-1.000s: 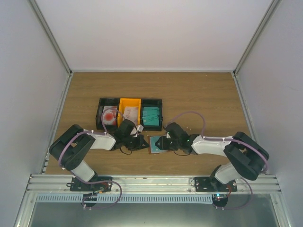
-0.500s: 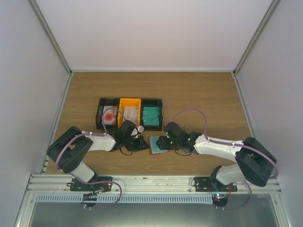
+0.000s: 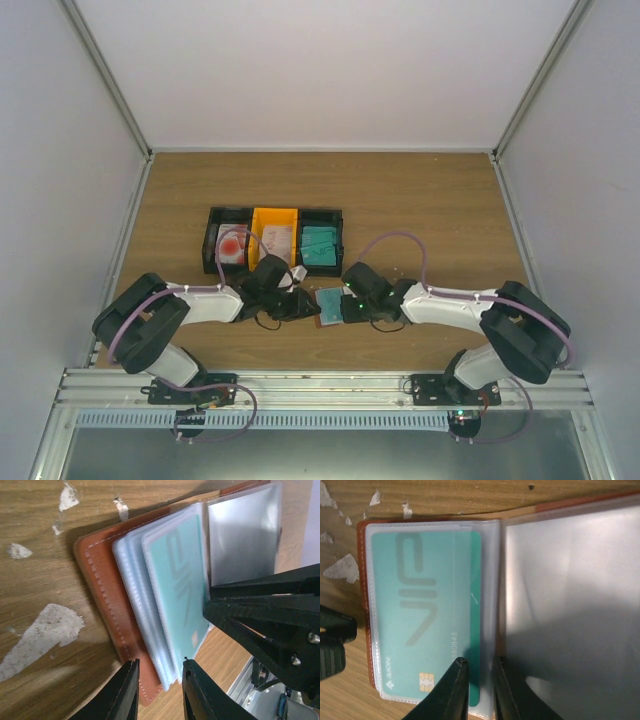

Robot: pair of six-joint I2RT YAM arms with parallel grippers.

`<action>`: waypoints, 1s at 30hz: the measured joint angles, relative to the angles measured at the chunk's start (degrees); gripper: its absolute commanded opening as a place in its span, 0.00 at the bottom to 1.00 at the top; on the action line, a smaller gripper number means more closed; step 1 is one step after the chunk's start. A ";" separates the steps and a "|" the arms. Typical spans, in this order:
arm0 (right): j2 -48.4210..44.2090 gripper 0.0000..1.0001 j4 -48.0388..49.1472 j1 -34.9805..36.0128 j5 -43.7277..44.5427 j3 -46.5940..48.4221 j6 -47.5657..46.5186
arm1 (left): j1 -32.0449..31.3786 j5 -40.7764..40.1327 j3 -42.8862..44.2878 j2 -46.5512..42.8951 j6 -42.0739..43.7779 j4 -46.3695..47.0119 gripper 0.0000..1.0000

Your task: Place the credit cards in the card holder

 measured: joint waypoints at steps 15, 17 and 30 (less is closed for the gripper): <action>0.46 0.03 1.88 -0.02 0.33 -0.76 0.92 | -0.52 0.22 0.33 0.00 -1.75 2.43 0.29; 0.44 0.03 2.34 -0.02 0.33 -0.98 0.92 | -0.61 0.22 0.33 0.00 -1.86 2.45 0.29; -0.02 0.02 4.24 -0.02 0.09 -2.16 1.42 | -1.40 1.11 1.77 1.70 -2.25 4.35 0.30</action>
